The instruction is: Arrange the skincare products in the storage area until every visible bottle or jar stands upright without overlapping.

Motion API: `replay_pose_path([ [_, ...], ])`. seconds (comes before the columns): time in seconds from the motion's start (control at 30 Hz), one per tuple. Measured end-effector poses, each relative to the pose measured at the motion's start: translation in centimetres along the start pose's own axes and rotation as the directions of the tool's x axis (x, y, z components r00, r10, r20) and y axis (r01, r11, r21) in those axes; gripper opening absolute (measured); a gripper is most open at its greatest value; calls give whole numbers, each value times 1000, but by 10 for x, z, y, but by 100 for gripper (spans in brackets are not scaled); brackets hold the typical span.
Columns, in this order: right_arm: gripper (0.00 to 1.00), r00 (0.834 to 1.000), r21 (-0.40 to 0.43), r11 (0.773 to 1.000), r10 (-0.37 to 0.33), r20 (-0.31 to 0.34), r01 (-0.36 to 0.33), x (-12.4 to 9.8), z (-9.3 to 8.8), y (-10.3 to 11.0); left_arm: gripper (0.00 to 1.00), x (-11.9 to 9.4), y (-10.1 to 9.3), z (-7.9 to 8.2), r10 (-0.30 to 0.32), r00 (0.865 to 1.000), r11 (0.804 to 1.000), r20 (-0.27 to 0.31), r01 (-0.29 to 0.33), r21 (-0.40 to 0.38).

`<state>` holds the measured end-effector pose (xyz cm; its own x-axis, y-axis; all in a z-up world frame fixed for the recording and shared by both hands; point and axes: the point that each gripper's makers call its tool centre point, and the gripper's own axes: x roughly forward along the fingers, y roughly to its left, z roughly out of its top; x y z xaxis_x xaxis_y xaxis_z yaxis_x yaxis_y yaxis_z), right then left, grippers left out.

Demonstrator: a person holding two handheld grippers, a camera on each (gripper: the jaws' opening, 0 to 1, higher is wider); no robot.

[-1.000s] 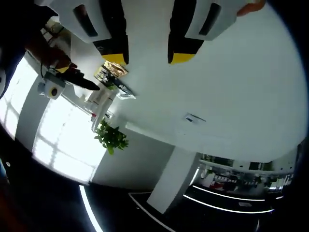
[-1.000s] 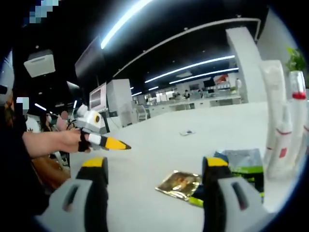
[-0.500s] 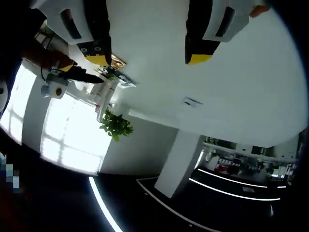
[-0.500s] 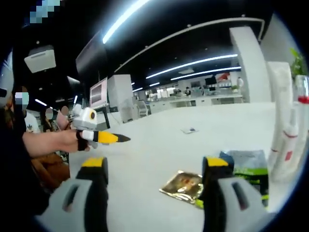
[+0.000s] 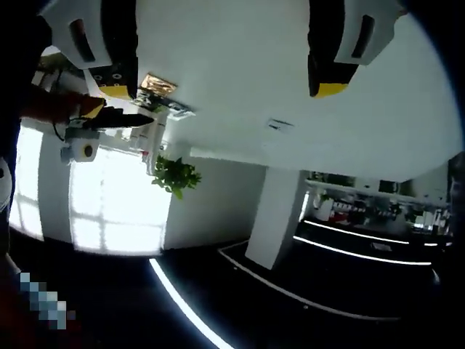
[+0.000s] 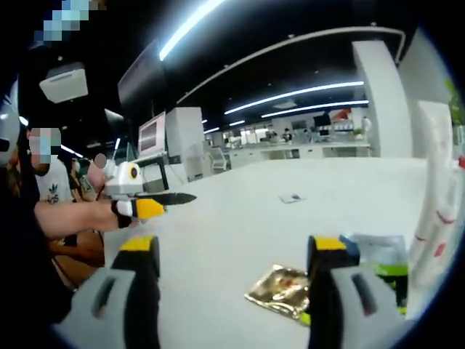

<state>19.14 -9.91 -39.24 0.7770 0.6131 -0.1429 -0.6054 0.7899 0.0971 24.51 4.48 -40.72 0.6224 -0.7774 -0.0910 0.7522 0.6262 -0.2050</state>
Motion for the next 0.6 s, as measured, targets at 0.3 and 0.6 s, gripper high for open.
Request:
replay_pose_path([
  [0.3,90,999,-63,998,-4,-33,2,16,16,-8,99,-8,15,-1,15,1000,994,22,-17,110],
  [0.6,92,997,-141,990,3,-74,-13,39,34,-17,99,-19,29,3,29,999,990,37,-33,140],
])
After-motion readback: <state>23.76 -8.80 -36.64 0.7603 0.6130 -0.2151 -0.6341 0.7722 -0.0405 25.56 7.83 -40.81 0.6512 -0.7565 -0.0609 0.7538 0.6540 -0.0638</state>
